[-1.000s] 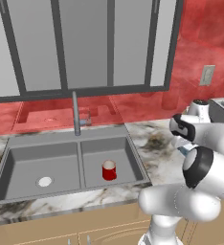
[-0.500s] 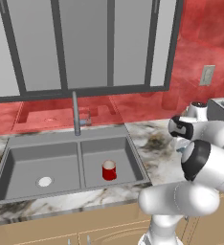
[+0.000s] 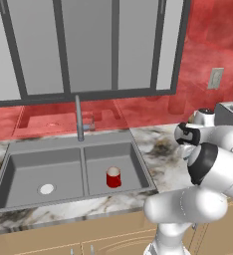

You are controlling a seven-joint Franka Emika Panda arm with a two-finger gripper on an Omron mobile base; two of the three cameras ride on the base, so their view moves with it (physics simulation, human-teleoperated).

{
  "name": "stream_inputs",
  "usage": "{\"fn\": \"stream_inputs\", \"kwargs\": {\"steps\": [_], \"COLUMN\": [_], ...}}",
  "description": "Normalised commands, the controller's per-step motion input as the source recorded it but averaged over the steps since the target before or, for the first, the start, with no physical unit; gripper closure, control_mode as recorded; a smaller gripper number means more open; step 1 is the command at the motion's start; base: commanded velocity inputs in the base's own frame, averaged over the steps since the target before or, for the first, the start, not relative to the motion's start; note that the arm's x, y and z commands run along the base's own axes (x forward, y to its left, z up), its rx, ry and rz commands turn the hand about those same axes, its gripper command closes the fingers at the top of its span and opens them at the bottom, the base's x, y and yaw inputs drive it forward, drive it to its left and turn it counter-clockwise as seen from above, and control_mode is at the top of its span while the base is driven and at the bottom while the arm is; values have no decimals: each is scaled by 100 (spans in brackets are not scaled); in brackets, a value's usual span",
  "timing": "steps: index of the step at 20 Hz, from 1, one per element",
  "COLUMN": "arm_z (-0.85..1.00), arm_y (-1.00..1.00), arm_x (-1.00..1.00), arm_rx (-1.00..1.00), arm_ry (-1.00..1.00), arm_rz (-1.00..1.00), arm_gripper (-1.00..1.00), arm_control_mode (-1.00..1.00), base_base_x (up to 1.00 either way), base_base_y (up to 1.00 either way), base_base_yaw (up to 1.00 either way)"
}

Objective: Pick the mug and place it in the sink. Pick the bowl and place it in the open cabinet and then close the cabinet.

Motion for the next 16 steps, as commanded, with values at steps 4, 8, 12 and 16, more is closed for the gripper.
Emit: {"fn": "stream_inputs", "kwargs": {"steps": [4,8,12,16], "arm_z": [-13,-6,-3,-7], "arm_y": [0,-1,-1,5], "arm_x": [0,0,0,-16], "arm_rx": [0,0,0,-1], "arm_ry": [0,0,1,5], "arm_rz": [4,3,2,1], "arm_gripper": [100,100,100,100], "arm_control_mode": [-100,-100,-100,-100], "base_base_x": [0,0,0,0], "base_base_y": [0,0,0,0], "base_base_yaw": [0,0,0,0]}}
